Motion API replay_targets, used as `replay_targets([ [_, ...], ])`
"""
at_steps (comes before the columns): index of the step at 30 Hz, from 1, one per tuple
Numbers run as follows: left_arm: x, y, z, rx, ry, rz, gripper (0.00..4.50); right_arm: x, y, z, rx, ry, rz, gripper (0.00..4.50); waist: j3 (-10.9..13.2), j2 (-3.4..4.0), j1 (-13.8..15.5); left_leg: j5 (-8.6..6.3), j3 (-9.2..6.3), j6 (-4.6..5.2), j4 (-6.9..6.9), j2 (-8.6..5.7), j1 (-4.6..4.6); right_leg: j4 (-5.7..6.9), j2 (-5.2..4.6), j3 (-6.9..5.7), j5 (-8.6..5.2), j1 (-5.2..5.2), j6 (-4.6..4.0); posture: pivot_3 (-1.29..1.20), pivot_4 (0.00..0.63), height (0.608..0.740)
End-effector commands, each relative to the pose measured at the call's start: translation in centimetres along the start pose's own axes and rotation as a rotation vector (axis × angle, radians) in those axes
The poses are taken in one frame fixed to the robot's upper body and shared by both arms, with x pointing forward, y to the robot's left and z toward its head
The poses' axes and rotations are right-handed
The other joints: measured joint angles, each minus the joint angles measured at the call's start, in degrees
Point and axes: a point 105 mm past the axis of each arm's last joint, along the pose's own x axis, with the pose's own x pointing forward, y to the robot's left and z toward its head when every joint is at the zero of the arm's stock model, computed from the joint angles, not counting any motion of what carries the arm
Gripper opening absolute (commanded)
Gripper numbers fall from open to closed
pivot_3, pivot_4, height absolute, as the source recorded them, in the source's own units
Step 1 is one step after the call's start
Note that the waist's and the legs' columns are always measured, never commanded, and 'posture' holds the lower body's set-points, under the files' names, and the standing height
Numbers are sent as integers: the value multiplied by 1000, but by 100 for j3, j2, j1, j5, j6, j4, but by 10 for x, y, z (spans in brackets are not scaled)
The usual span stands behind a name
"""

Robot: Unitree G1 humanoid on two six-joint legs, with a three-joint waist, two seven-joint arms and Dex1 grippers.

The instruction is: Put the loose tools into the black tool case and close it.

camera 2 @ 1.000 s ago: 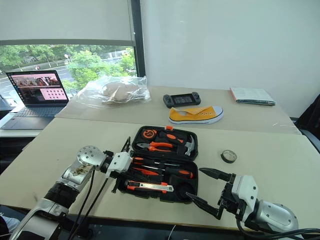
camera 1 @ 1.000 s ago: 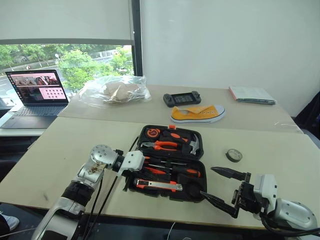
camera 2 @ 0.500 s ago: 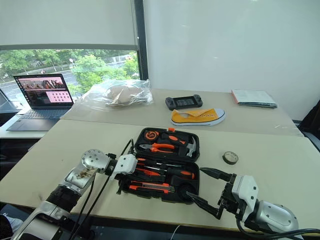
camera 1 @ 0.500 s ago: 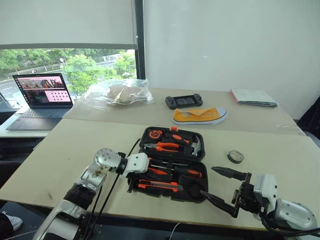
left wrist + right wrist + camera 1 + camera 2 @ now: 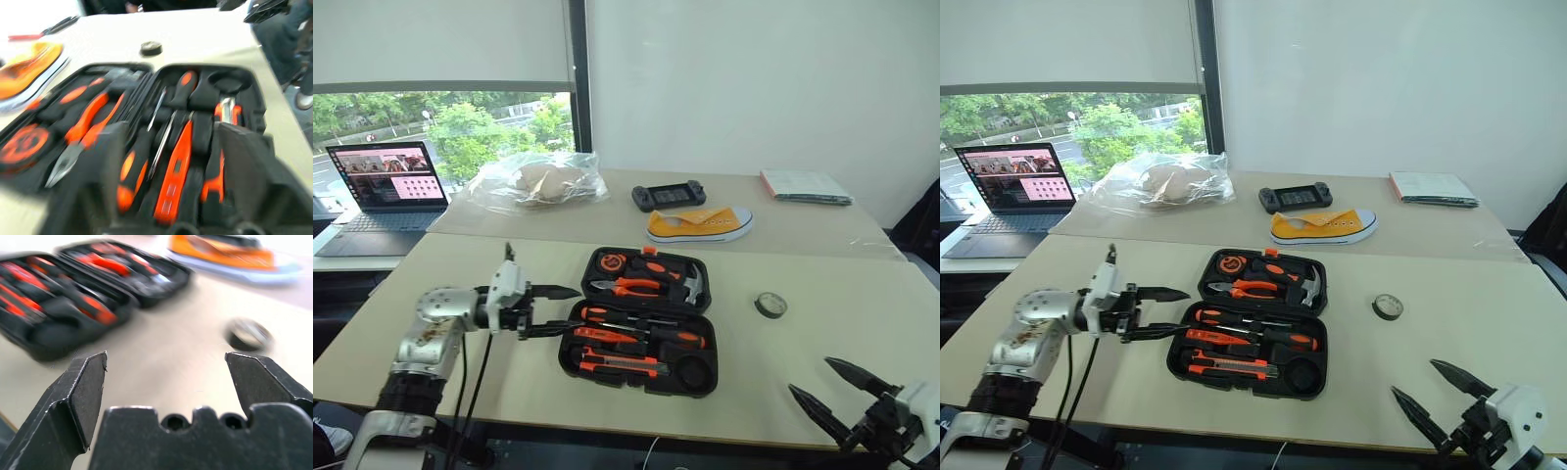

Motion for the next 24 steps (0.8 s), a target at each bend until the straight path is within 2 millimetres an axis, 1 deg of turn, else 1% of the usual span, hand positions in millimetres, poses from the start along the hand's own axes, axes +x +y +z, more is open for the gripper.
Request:
replay_targets([
  [1, -8, 10, 8, 3, -38, 54, 4468, 22, -17, 20, -97, 26, 14, 4500, 3, 2, -11, -1, 0, 3, 1, -1, 0, 0, -2, 3, 5, 0, 1, 0, 150, 740],
  [3, -5, 7, 7, -19, -50, 47, 4468, 42, -25, 21, -127, 126, 69, 4500, 3, 2, -19, -2, -1, 5, 3, -3, 0, 1, -2, 8, 12, 0, 2, 0, 150, 740],
  [5, 1, 3, 4, -17, -48, 34, 4468, 63, -38, 27, -150, 186, 87, 4500, 4, 1, -37, -1, -1, 5, 3, -2, 0, 2, 0, 9, 16, -1, -3, 0, 150, 740],
  [8, 8, 0, 2, -21, -49, 23, 4468, 87, -50, 23, -157, 287, 121, 4500, 4, 0, -34, 3, -7, -2, -1, -1, -6, 1, 6, 5, 25, -6, -26, 0, 150, 740],
  [9, 10, -1, 1, -20, -51, 21, 4468, 93, -52, 21, -153, 321, 132, 4500, 5, 0, -24, 8, -7, -11, -3, 0, -8, 1, 10, 2, 33, -10, -49, 0, 150, 740],
  [10, 12, -1, 2, -16, -56, 22, 4468, 100, -55, 18, -153, 353, 140, 4500, 5, -1, -9, 26, -10, -42, -5, 1, -12, 0, 12, -4, 33, -10, -56, 0, 150, 740],
  [11, 14, -1, 2, -14, -59, 22, 4468, 106, -56, 15, -157, 385, 153, 4500, 5, -1, -3, 29, -11, -46, -6, 2, -15, -1, 14, -9, 30, -11, -57, 0, 150, 740],
  [14, 16, -4, 2, -2, -59, 15, 4468, 119, -63, 4, -178, 480, 161, 4500, 5, 0, 7, 27, -12, -43, -8, -1, -20, -5, 12, -12, 24, -13, -50, 0, 150, 740],
  [16, 17, -5, 3, 2, -62, 15, 4468, 126, -68, 1, -196, 508, 153, 4500, 6, 0, 8, 22, -9, -35, -8, -6, -25, -9, 6, -13, 21, -15, -43, 0, 150, 740],
  [17, 16, -6, 3, 5, -62, 15, 4490, 130, -70, 1, -197, 509, 153, 4241, 6, 0, 13, 19, -8, -30, -7, -8, -27, -10, 4, -13, 19, -15, -39, 0, 150, 740],
  [18, 16, -6, 3, 7, -62, 15, 4500, 133, -72, 1, -196, 508, 152, 4084, 6, 0, 12, 17, -8, -26, -7, -11, -29, -12, -1, -14, 15, -15, -32, 0, 150, 740],
  [20, 15, -8, 3, 9, -61, 14, 4500, 138, -73, 1, -200, 511, 166, 3388, 6, 0, 5, 15, -4, -23, -7, -11, -28, -13, -2, -15, 13, -15, -29, 0, 150, 740],
  [21, 14, -8, 4, 9, -62, 14, 4500, 139, -73, 0, -200, 514, 173, 3207, 6, 1, 4, 15, -4, -24, -7, -11, -28, -14, -2, -15, 13, -15, -29, 0, 150, 740],
  [24, 13, -10, 3, 10, -61, 10, 4500, 142, -75, 1, -211, 517, 188, 2068, 7, 2, -3, 15, -4, -26, -7, -8, -27, -12, -2, -16, 12, -14, -27, 0, 150, 740],
])
